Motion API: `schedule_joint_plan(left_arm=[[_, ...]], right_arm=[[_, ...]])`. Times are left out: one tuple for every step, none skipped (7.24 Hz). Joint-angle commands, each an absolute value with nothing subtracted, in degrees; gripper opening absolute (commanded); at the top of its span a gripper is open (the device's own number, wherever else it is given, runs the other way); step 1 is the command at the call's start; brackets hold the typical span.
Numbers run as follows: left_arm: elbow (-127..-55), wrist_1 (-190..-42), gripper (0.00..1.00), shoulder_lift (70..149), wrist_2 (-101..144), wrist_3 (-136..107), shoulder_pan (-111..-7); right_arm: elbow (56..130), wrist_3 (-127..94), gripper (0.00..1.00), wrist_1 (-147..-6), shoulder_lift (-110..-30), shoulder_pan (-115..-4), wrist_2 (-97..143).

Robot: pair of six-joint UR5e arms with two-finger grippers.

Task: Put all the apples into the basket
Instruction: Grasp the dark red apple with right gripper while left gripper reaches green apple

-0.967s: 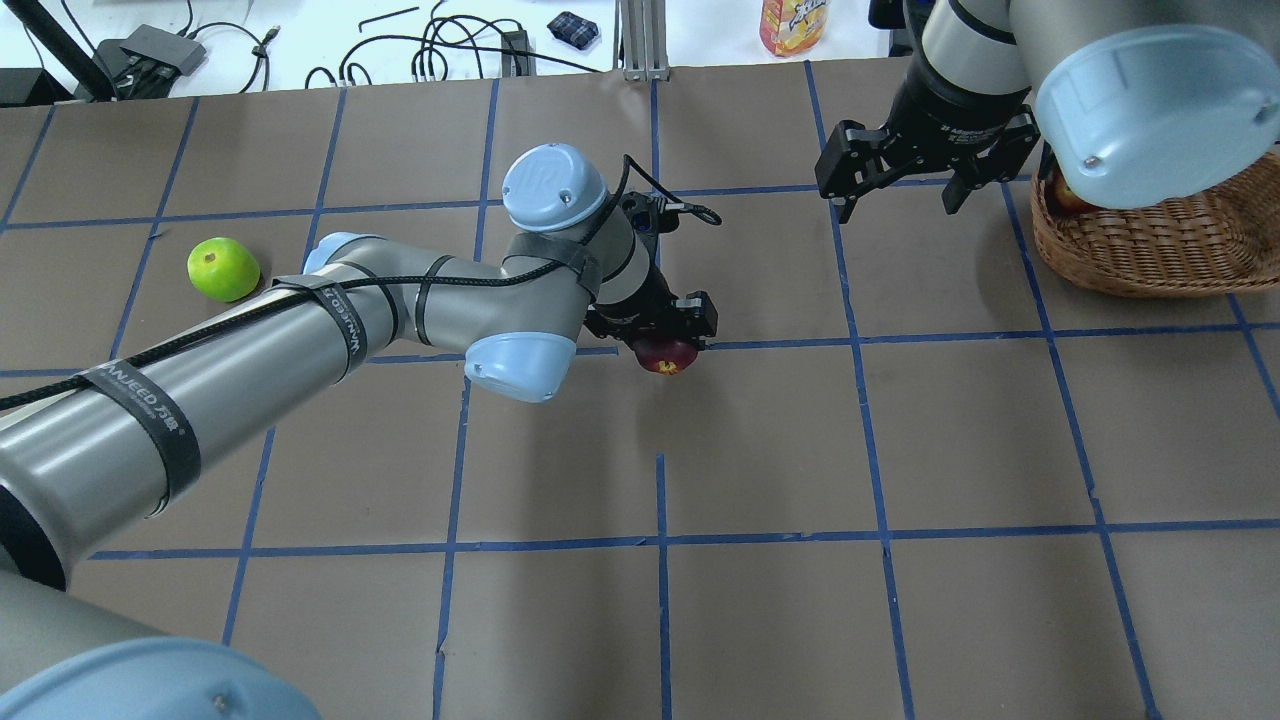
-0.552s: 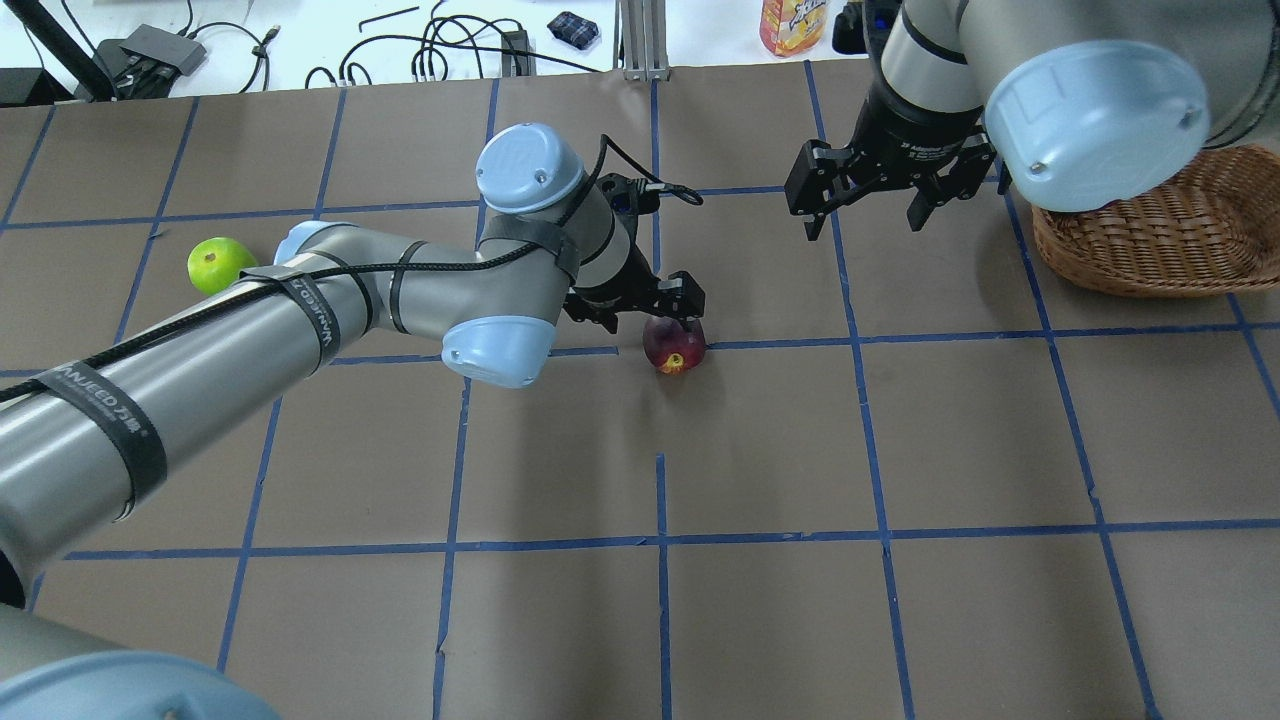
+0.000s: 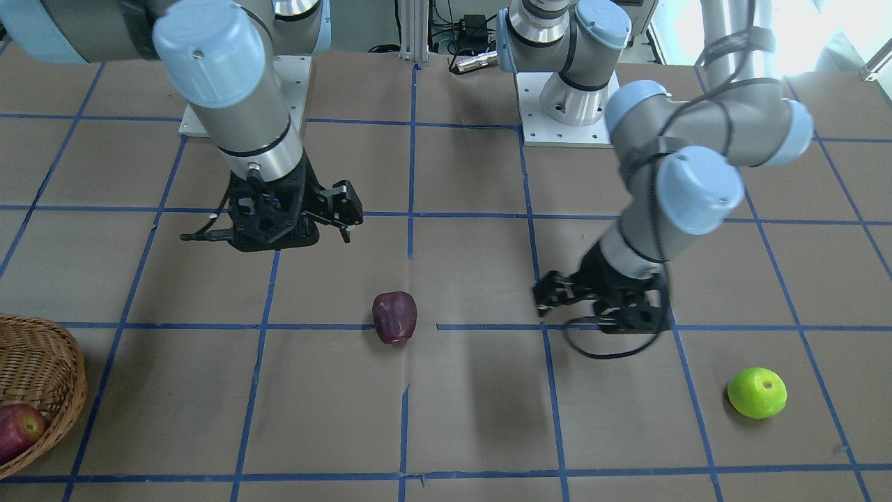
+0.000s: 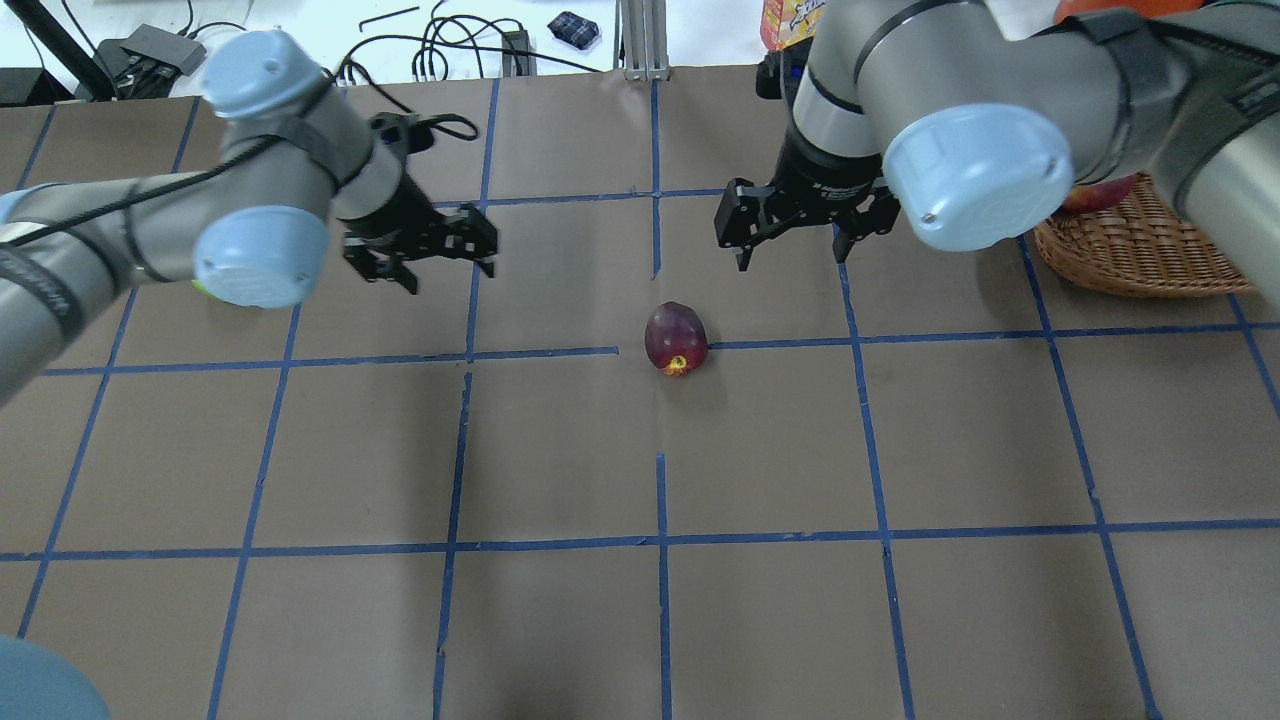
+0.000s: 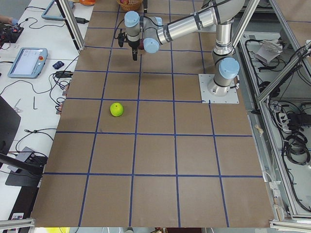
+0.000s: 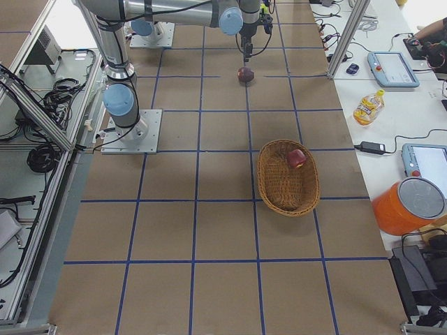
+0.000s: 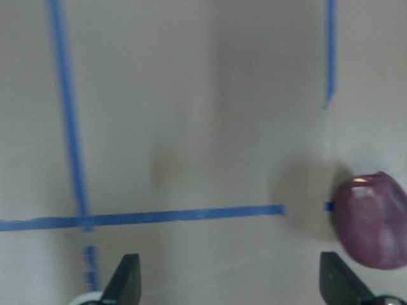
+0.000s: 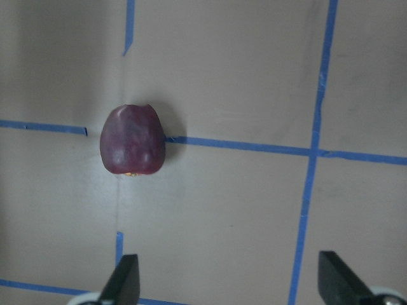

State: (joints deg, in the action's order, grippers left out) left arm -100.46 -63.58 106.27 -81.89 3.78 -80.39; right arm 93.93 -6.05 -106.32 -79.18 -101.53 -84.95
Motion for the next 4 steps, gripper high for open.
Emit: schedule_joint_plan(left_arm=[[-94.4,-65.4,1.00,109.5,-87.0,23.7,-64.9],[-87.2,-68.0,1.00,112.9,-88.6,27.2,-64.8],[-82.2,-69.0,1.00,116.9,-89.5,28.7,-64.8],[-78.3,-68.5,1.00,121.2,-89.5,31.2,-64.8]], right_arm=[[100.2,-9.5,0.99,-123.3,-74.0,-107.4,-84.7],[100.4,-9.6,0.99,-125.8,-71.1,-107.4,-85.0],[100.2,-9.8,0.99,-126.4,-68.8,-107.4,-84.7],[100.3,-9.9,0.99,-129.1,-66.6,-107.6,-84.7]])
